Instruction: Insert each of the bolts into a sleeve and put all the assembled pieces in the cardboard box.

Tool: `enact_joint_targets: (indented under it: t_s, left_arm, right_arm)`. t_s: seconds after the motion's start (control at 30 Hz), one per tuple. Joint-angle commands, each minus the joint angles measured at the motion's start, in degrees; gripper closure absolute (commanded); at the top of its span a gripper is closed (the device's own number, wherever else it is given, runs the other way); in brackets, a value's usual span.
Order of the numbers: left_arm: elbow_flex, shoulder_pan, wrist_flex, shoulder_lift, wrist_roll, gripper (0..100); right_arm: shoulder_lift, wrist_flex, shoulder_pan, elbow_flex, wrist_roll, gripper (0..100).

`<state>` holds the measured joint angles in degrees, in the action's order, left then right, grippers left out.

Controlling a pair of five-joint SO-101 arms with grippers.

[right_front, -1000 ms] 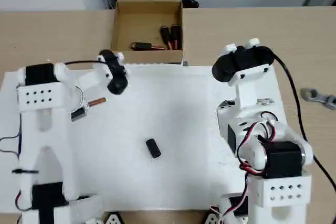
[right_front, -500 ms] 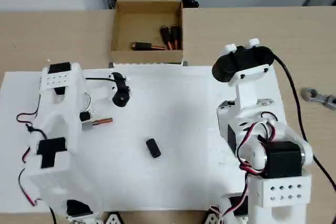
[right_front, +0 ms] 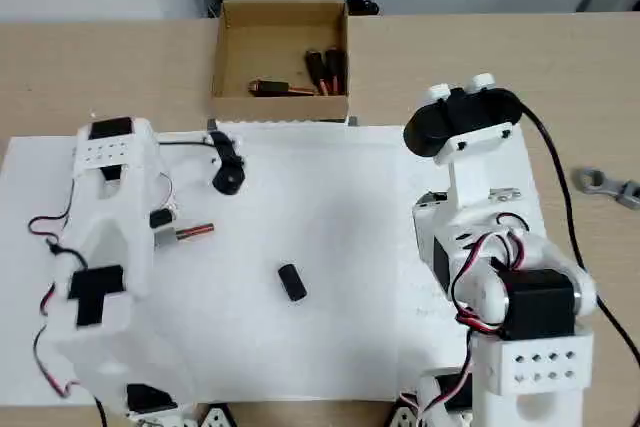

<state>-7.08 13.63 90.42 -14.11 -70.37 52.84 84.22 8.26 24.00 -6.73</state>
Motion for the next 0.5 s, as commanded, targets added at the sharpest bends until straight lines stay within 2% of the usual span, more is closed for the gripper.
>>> enact_joint_targets:
  t_s: [0.0,0.1,0.2,0.27,0.37,0.47]
  left_arm:
    - [1.54,-0.26,5.01,11.16,0.79,92]
    - [1.45,-0.18,8.62,18.37,2.02,91]
    - [1.54,-0.18,8.79,24.62,14.24,88]
    - [1.45,-0.35,8.7,27.78,28.4,88]
    - [1.19,1.67,5.54,31.03,56.79,91]
    - [1.19,5.01,5.1,32.26,73.85,96]
  right_arm:
    - [0.92,-0.04,-0.22,-0.44,-0.7,99.5]
    - [0.92,-0.13,-0.22,-0.44,-0.7,99.5]
    - [1.01,-0.13,-0.22,-0.44,-0.7,99.5]
    - [1.01,-0.13,-0.48,-0.44,-0.7,99.5]
    - [1.01,-0.31,-0.57,-0.53,-0.18,99.5]
    - [1.01,-1.19,-0.57,-0.53,1.49,99.5]
